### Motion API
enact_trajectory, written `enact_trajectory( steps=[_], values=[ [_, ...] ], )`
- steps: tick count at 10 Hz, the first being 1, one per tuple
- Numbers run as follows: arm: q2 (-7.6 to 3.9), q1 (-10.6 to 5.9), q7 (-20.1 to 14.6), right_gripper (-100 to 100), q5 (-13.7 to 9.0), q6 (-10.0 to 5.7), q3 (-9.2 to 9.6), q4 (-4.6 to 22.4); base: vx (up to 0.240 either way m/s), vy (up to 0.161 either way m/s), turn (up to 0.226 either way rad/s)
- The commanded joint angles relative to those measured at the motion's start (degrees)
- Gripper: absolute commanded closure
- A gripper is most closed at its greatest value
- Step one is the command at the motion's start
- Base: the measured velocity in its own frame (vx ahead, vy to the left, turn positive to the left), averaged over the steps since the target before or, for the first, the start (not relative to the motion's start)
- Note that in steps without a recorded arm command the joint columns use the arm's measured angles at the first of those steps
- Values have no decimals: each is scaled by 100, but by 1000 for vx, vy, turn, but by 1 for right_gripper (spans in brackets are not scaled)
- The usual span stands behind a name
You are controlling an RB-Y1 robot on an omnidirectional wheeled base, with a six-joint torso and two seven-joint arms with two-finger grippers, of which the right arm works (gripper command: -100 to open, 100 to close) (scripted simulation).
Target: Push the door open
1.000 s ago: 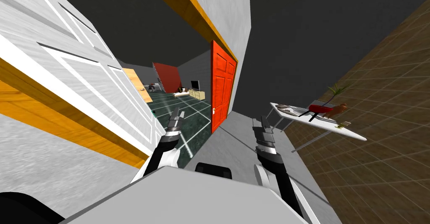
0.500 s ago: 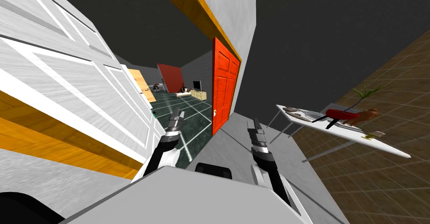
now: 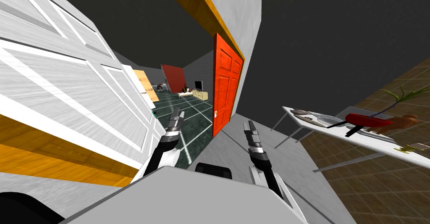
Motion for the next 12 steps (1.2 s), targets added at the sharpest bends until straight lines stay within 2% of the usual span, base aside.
enact_trajectory(
  steps=[1,12],
  values=[
    [-55,-23,-93,-100,52,-113,73,219,89,-3,65],
    [-498,-329,-751,-100,409,-753,544,1791,99,-18,83]
  ],
)
